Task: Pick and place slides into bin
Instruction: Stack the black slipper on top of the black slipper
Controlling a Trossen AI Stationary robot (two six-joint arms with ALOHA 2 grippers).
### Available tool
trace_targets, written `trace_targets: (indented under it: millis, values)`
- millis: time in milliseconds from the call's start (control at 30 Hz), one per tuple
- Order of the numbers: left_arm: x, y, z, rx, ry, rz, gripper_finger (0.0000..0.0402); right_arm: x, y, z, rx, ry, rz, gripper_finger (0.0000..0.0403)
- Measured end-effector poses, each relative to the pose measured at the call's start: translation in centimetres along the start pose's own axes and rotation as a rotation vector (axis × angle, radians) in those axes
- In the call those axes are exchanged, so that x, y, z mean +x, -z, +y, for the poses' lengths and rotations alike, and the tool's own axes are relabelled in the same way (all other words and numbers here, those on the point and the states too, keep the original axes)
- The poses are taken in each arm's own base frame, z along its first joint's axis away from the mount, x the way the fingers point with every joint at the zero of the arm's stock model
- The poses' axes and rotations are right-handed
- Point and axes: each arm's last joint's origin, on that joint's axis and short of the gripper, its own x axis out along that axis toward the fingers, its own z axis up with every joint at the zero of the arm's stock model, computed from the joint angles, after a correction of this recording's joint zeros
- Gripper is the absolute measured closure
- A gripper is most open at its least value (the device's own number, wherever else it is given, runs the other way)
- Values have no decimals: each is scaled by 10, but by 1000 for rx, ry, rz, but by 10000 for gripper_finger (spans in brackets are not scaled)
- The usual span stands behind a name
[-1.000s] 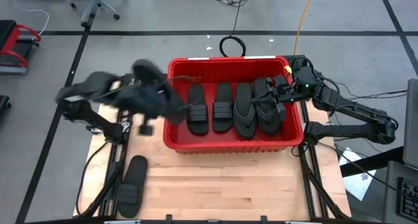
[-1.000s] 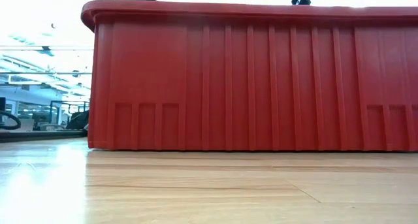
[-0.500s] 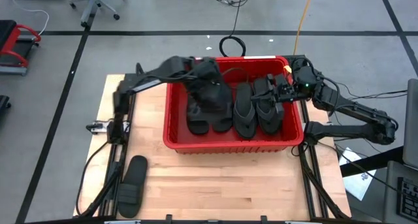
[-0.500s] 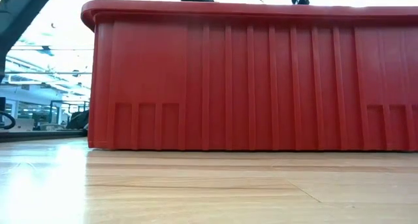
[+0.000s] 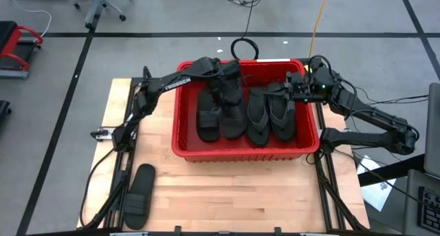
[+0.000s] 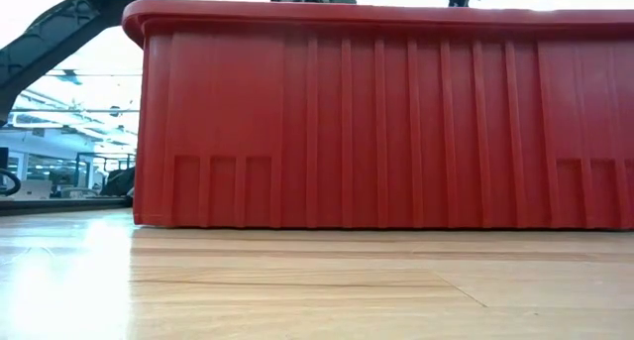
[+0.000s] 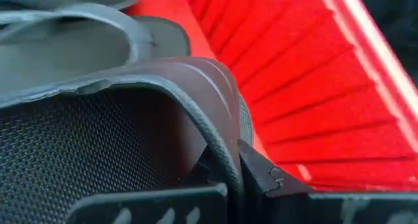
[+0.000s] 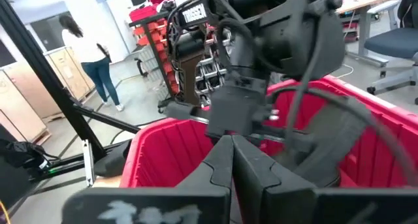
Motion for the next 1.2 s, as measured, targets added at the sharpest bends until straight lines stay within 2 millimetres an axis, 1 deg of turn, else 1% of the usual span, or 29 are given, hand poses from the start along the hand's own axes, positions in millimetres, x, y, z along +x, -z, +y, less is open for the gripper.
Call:
trace_targets:
  millis: [67,133,300,367,533,667,800,1033,1200]
  values:
    - [1,1,6,-6,-3,-17,401,0,0,0,18,0,0,403]
    - [9,2,11,-13,22,-25,401,0,0,0,25,1,5,403]
    - [48,16,23,-52,95,54,401,0,4,-1,28,9,37,403]
    - [60,22,26,-64,121,93,401,1,5,-1,28,11,44,403]
    - [77,28,38,-71,129,102,401,1,5,-2,31,12,51,403]
    - [84,30,46,-77,120,98,401,1,5,-2,31,12,50,403]
    - [90,31,52,-69,62,115,401,1,5,-1,38,9,51,403]
    - [97,25,52,-25,-80,182,393,1,5,-1,35,8,51,403]
    - [98,25,54,-9,-132,205,383,1,5,-1,31,8,51,403]
